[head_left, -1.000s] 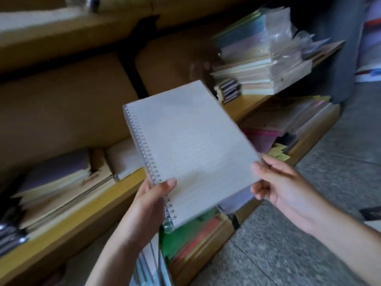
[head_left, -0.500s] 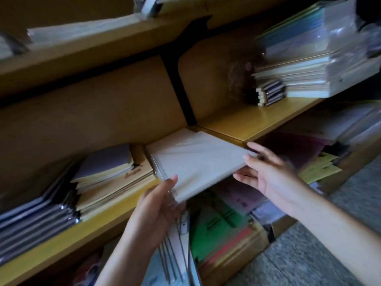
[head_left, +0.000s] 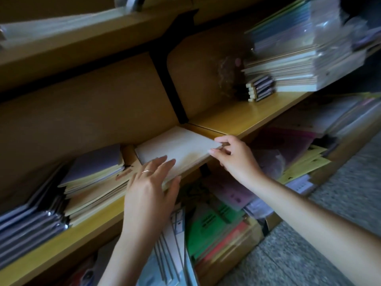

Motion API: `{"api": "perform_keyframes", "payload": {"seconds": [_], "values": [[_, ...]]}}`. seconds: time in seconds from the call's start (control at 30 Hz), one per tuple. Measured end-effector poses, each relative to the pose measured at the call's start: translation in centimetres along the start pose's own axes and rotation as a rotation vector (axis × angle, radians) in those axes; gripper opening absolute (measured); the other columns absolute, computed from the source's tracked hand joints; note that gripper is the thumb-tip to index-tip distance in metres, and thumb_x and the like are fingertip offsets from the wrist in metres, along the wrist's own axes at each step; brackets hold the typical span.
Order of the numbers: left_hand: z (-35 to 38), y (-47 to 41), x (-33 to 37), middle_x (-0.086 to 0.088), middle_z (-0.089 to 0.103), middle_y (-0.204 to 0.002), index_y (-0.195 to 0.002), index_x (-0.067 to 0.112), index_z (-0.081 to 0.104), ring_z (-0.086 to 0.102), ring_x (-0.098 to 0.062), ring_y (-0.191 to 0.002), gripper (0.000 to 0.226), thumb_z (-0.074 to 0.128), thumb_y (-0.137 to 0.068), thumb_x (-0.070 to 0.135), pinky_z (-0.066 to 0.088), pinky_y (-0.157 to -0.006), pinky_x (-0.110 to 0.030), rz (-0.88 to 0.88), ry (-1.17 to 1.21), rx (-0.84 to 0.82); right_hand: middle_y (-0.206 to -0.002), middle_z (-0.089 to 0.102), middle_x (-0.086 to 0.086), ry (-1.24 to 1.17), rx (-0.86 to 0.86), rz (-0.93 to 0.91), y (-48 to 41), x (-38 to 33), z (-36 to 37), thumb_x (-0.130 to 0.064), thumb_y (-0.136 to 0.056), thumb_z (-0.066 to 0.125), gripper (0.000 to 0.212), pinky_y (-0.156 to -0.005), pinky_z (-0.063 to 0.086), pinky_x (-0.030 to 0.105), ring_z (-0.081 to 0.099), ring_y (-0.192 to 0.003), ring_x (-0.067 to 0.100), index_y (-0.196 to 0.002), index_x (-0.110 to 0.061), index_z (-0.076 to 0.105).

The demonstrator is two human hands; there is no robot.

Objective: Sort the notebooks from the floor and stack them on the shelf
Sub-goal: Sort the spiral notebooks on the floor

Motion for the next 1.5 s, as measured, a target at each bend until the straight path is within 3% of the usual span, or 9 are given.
{"api": "perform_keyframes", "payload": {"seconds": [0.1,0.2,0.3,0.43,0.93,1.0,1.2,1.37,1.5], "values": [[2.0,-0.9,-0.3,-0.002,0.068,-0.116,-0.115,0.019,0.068,0.068,-0.021,-0.097,0.037,0.046,-0.089,0.034,0.056,-0.081,-0.043,0.013,-0.123,-0.070,-0.083,0.059,-0.007,0.218,0.034,-0.034,-0.1,-0.3,0.0,-0.041,-0.085,0.063,0.045,-0.061,0.049,0.024,0.060,-0.076,0.012,-0.125,-0.023,0.048],[2.7,-1.9,-0.8,-0.004,0.071,-0.109,-0.112,0.017,0.070,0.071,-0.022,-0.079,0.029,0.057,-0.089,0.030,0.058,-0.064,-0.039,0.010,-0.216,-0.047,-0.079,0.060,-0.005,0.364,0.012,-0.047,0.2,0.0,-0.4,-0.048,-0.090,0.053,0.049,-0.052,0.049,0.029,0.060,-0.067,0.013,-0.131,-0.024,0.040],[2.4,-3.1,-1.0,-0.004,0.074,-0.096,-0.111,0.021,0.069,0.068,-0.024,-0.069,0.027,0.057,-0.090,0.032,0.054,-0.055,-0.029,-0.050,-0.247,-0.046,-0.063,0.051,-0.007,0.664,-0.110,-0.118,0.9,0.9,-0.6,-0.045,-0.096,0.040,0.054,-0.040,0.032,0.024,0.048,-0.048,0.011,-0.143,-0.026,0.022],[2.8,-4.8,-1.8,-0.005,0.070,-0.101,-0.117,0.025,0.065,0.064,-0.028,-0.085,0.031,0.050,-0.093,0.036,0.052,-0.068,-0.031,-0.236,-0.220,-0.094,-0.064,0.050,-0.006,1.043,-0.121,-0.276,1.4,1.1,-1.1,-0.036,-0.098,0.037,0.065,-0.039,0.026,0.023,0.039,-0.043,0.009,-0.149,-0.022,-0.001],[4.3,-5.0,-2.7,-0.007,0.071,-0.089,-0.111,0.016,0.066,0.065,-0.027,-0.075,0.033,0.039,-0.095,0.027,0.047,-0.085,-0.036,-0.226,-0.311,-0.024,-0.056,0.038,-0.010,1.114,-0.159,-0.285,1.7,1.6,-0.9,-0.030,-0.097,0.039,0.075,-0.039,0.022,0.020,0.036,-0.043,0.005,-0.148,-0.021,-0.016],[4.6,-4.6,-2.8,-0.008,0.070,-0.083,-0.108,0.012,0.067,0.064,-0.025,-0.072,0.035,0.037,-0.095,0.026,0.045,-0.088,-0.037,-0.167,-0.280,0.012,-0.055,0.038,-0.011,1.078,-0.172,-0.278,1.7,2.0,-1.1,-0.029,-0.097,0.041,0.078,-0.038,0.022,0.018,0.037,-0.042,0.004,-0.147,-0.023,-0.019],[6.2,0.3,0.1,-0.007,0.052,-0.138,-0.130,0.014,0.054,0.044,-0.023,-0.130,0.044,0.041,-0.091,0.027,0.030,-0.111,-0.046,0.073,-0.106,0.021,-0.052,0.049,-0.008,0.855,-0.242,-0.282,3.5,3.5,-2.6,-0.030,-0.095,0.045,0.073,-0.036,0.026,0.019,0.043,-0.039,0.008,-0.148,-0.032,-0.005],[9.5,6.9,7.4,-0.006,0.063,-0.115,-0.099,0.011,0.066,0.058,-0.025,-0.104,0.024,0.048,-0.088,0.021,0.041,-0.095,-0.038,0.650,0.122,-0.178,-0.057,0.050,-0.008,0.885,-0.232,-0.252,11.3,8.0,-6.6,-0.023,-0.085,0.053,0.045,-0.038,0.037,0.031,0.058,-0.050,0.021,-0.128,-0.029,0.042],[13.6,13.0,14.2,-0.003,0.064,-0.103,-0.096,0.014,0.064,0.057,-0.022,-0.098,0.023,0.048,-0.081,0.019,0.038,-0.096,-0.036,1.046,0.232,-0.456,-0.099,0.066,0.002,0.885,-0.270,-0.033,18.0,13.3,-12.0,-0.022,-0.081,0.048,0.048,-0.063,0.052,0.035,0.066,-0.086,0.025,-0.128,-0.026,0.045]]}}
Point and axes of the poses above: each hand's wrist, its own y-axis away from the middle knuckle, its own z-axis out of the palm, x = y × z, the point moved 4 cm from there along -y, towards the middle knuckle
